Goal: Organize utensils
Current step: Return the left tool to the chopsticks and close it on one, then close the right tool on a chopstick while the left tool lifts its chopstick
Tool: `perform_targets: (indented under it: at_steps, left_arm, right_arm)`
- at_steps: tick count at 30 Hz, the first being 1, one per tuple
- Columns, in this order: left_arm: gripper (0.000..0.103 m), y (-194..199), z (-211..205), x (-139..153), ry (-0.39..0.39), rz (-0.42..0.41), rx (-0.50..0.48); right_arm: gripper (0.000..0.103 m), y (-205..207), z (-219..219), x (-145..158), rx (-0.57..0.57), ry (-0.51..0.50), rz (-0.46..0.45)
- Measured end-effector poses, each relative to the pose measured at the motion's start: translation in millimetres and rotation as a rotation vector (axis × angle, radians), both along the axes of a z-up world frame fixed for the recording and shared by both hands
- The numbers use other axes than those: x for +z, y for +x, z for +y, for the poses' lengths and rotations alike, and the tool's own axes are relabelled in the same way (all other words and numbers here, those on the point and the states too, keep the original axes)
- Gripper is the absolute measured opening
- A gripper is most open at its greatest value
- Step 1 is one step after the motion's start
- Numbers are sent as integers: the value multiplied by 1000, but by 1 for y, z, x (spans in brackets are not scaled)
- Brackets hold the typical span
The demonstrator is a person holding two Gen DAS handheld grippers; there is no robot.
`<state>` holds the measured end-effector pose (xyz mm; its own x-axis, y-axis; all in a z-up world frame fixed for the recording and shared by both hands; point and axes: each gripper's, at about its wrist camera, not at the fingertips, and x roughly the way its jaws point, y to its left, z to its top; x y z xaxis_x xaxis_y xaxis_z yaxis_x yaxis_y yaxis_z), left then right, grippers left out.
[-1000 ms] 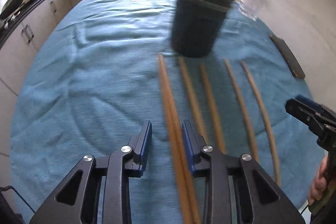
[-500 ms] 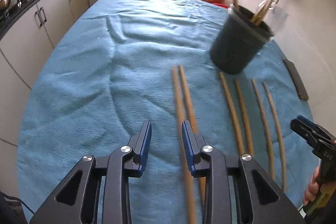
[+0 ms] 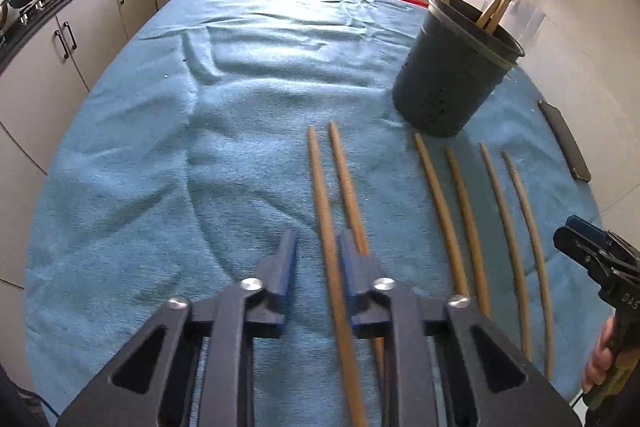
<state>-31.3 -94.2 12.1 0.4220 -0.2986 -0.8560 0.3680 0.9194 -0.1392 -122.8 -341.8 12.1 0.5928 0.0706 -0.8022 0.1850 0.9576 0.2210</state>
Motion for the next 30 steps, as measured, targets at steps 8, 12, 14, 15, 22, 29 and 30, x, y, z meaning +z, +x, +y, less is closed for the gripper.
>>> perform_targets:
  at_steps: [8,12,14,15,22,29,30]
  left_arm:
    - [9,13,-5,1,34,18,-2]
    - [9,28,-10,2,45,44,2]
    - [9,40,-13,1,50,75,2]
    - [9,44,-14,0,52,84,3]
    - [9,65,-23,-1,63,82,-18]
    - [9,70,-21,-2,12,66,-13]
    - [9,70,-20,-2,3,61,-10]
  right_arm:
    - [74,10,2,-3,15,-17,15]
    - [72,23,7,1,41,-57,24]
    - [65,33,10,1,62,-80,36]
    - [59,38,12,1,70,-93,43]
    - [40,77,23,-14,98,-189,144]
    - [26,104,20,-14,77,-185,155]
    - [22,105,20,-14,74,-181,151]
